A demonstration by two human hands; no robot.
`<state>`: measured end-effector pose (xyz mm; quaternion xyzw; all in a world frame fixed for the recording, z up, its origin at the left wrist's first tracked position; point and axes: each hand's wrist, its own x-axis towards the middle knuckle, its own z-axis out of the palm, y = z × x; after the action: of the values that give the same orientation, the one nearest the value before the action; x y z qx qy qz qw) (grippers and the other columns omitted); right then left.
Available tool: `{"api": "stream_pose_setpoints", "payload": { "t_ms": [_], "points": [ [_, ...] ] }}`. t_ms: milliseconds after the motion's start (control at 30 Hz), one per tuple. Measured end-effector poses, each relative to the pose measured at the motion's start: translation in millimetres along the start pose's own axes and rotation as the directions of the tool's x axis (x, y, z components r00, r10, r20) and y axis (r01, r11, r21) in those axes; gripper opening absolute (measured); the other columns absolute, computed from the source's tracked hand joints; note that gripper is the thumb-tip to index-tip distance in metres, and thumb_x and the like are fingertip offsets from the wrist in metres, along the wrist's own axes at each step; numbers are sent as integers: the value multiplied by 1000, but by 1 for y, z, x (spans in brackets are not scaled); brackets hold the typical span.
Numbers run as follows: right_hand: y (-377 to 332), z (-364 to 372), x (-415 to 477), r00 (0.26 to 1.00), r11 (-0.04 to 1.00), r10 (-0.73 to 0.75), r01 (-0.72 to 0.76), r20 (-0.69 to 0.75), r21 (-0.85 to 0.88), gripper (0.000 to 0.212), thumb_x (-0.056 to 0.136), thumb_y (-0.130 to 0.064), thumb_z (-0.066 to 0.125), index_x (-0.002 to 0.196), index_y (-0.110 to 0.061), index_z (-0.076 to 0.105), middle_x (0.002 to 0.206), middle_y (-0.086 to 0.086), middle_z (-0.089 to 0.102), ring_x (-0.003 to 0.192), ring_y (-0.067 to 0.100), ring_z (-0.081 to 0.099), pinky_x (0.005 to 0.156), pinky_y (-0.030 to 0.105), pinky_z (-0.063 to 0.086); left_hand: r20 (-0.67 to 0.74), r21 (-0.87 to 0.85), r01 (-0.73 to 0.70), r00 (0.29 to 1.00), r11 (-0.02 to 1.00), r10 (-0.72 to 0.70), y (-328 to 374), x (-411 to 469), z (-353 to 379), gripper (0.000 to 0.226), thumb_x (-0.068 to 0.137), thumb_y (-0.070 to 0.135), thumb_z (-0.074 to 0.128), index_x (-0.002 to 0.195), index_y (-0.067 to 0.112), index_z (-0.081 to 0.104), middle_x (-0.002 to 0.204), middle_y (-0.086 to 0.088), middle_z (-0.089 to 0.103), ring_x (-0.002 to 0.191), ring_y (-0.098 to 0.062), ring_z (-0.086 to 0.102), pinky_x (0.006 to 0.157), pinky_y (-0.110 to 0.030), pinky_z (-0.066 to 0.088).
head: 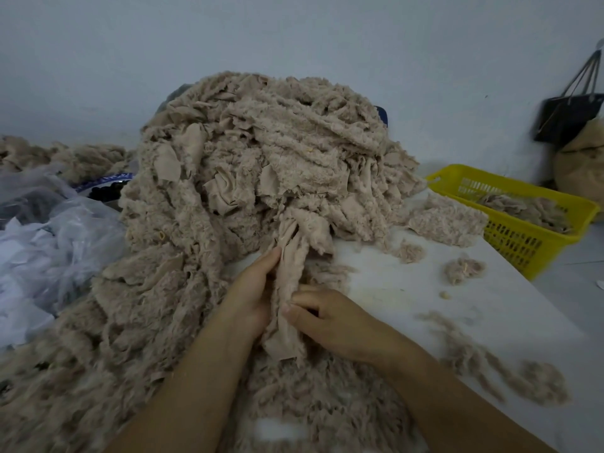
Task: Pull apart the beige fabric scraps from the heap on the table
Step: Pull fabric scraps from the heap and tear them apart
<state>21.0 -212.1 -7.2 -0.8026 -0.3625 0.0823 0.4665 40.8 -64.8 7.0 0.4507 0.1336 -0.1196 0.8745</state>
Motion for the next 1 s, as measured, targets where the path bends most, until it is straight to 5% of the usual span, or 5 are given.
{"api": "stream_pose_setpoints", "payload": {
  "t_ms": [200,333,567,867,1000],
  "points": [
    [9,-3,-3,969,958,238,-223,-68,181,41,87,-53,50,58,-25,43,62,-10,47,58,2,43,62,22,37,40,-112,-131,990,985,136,1,-1,4,32,100,24,52,127,12,64,117,-13,72,107,-27,70,84,-39,60],
    [15,-13,1,872,776,437,-242,-221,582,73,78,-83,51,114,-23,72,111,-4,74,106,8,67,97,33,49,234,144,-295,938,945,257,-12,-9,13,31,96,21,55,124,11,64,120,-13,71,110,-24,69,85,-30,58],
    [15,-23,6,763,598,550,-76,-340,798,38,102,-38,49,118,-10,68,106,13,75,99,24,72,80,31,59,348,570,-388,913,724,215,-22,-8,9,29,99,41,56,81,19,65,75,-2,63,73,-20,59,69,-29,49],
    [28,-47,2,546,400,738,119,-396,909,42,100,-51,45,116,-14,58,81,6,72,81,23,71,80,40,59,-5,-341,-286,953,895,303,8,6,-9,32,107,27,35,89,13,58,59,4,54,49,-7,50,48,-17,46],
    [30,-50,1,573,402,731,76,-370,912,61,94,-54,51,137,-11,50,112,8,67,113,27,64,105,49,48,-235,-433,-315,944,845,231,9,8,-17,30,109,27,33,94,12,55,72,0,56,56,-9,54,52,-17,44]
  ]
}}
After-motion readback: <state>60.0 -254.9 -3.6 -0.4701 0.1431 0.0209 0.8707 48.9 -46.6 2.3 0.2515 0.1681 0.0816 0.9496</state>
